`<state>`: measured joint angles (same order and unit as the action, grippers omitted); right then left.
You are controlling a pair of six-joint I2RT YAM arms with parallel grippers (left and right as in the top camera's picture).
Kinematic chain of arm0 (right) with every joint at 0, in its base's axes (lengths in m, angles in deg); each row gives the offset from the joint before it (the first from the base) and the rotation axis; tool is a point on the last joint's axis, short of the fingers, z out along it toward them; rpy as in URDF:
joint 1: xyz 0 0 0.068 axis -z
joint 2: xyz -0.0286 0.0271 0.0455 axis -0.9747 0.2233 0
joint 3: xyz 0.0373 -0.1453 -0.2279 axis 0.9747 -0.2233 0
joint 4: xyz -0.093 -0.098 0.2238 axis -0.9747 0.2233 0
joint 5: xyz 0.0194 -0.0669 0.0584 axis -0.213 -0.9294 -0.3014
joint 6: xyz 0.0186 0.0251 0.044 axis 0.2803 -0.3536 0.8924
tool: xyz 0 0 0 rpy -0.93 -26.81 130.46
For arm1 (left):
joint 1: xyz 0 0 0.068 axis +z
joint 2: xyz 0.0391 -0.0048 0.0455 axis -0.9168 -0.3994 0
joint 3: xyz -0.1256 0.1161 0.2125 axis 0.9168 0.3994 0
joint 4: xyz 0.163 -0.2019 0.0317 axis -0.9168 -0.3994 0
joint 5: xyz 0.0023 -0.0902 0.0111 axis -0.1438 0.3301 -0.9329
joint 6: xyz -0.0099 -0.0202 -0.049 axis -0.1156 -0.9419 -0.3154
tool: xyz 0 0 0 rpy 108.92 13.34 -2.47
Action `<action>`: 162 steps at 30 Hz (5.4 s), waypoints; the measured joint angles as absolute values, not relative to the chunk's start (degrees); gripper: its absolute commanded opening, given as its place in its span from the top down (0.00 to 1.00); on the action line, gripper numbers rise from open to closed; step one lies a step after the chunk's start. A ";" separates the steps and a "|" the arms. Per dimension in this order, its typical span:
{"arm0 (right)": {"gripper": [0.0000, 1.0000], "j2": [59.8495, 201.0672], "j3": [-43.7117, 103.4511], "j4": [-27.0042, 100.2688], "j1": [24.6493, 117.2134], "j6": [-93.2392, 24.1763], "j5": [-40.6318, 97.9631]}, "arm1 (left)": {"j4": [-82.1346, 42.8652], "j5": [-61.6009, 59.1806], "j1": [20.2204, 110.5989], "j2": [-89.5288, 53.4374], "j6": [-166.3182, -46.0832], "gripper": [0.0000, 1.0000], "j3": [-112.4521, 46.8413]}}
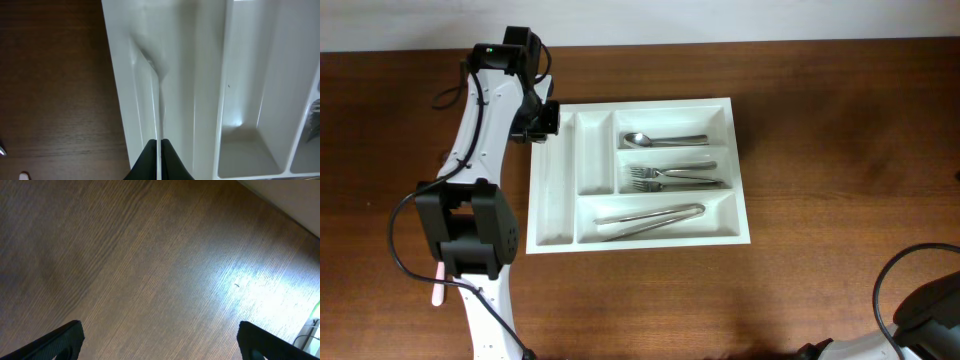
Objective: Pack container
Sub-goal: 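Carry the spoon to the tray's narrow left compartment and release it, then move the left gripper back over the second silver spoon at left, then lower the left gripper and grasp the second spoon's handle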
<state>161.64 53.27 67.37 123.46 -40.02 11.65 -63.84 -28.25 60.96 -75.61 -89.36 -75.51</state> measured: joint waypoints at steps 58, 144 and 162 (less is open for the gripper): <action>0.01 161.64 53.27 67.37 123.46 -40.02 11.65 | -56.93 -32.57 85.05 -75.19 -75.90 0.01 -72.80; 0.01 161.64 53.27 67.37 123.46 -40.02 11.65 | -53.90 -32.03 88.33 -86.67 -73.60 0.11 -72.17; 0.01 161.64 53.27 67.37 123.46 -40.02 11.65 | -54.38 -30.06 88.33 -87.28 -73.62 0.21 -72.17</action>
